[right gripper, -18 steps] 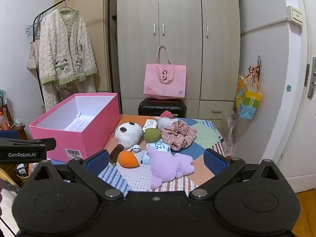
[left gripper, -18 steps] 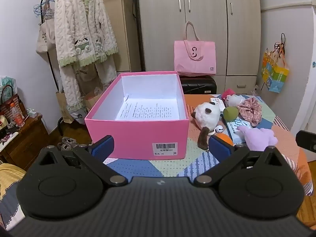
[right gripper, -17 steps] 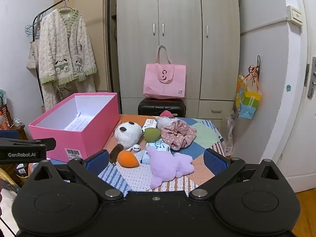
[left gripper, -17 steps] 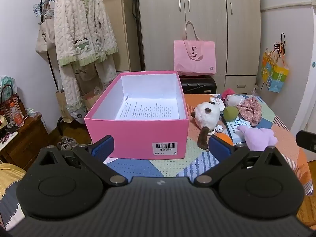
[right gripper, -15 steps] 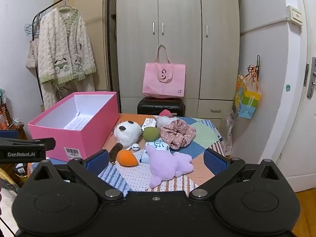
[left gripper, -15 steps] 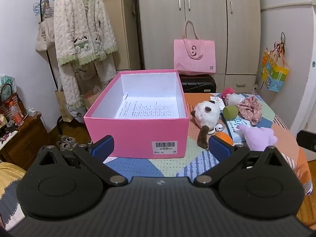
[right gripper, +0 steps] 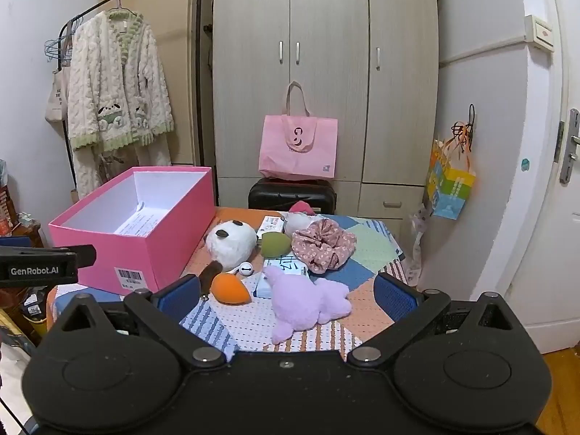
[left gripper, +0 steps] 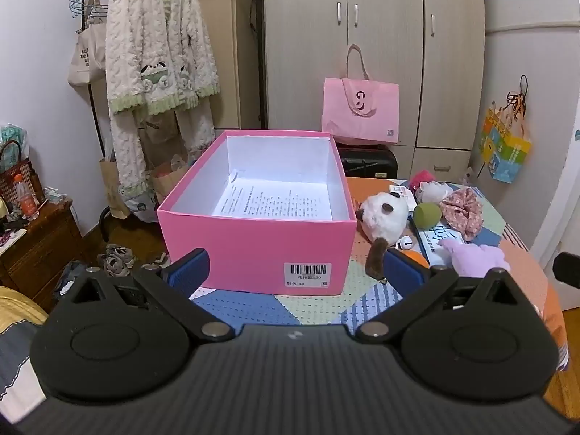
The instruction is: Organize soft objects
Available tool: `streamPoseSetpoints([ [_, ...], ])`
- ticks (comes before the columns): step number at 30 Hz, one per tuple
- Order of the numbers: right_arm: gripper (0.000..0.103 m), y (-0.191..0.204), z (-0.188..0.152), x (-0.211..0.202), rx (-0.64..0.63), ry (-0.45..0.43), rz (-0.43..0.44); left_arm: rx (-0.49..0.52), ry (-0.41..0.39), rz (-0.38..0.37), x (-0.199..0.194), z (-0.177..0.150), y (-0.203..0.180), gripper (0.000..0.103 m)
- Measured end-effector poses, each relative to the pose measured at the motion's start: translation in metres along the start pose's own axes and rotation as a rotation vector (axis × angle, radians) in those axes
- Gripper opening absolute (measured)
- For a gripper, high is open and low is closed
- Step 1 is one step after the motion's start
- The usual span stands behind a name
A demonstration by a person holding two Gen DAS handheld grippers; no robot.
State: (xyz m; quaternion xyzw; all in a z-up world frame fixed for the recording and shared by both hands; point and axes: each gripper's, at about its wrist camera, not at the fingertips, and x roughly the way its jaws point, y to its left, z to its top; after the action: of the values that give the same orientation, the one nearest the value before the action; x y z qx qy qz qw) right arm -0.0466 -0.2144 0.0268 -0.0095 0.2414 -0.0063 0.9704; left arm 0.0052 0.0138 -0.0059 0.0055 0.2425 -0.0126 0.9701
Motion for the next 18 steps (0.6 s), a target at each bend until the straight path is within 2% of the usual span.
streamPoseSetpoints([
  [12,0.103,0.001,0.0,0.0,-0.008,0.003,-0.001,0.026,-0.109,0.033,-0.016,-0.005,0.002,0.103],
  [18,0.103,0.002,-0.001,-0.001,-0.008,0.001,-0.002,0.029,-0.119,0.012,-0.016,-0.008,0.0,0.103],
])
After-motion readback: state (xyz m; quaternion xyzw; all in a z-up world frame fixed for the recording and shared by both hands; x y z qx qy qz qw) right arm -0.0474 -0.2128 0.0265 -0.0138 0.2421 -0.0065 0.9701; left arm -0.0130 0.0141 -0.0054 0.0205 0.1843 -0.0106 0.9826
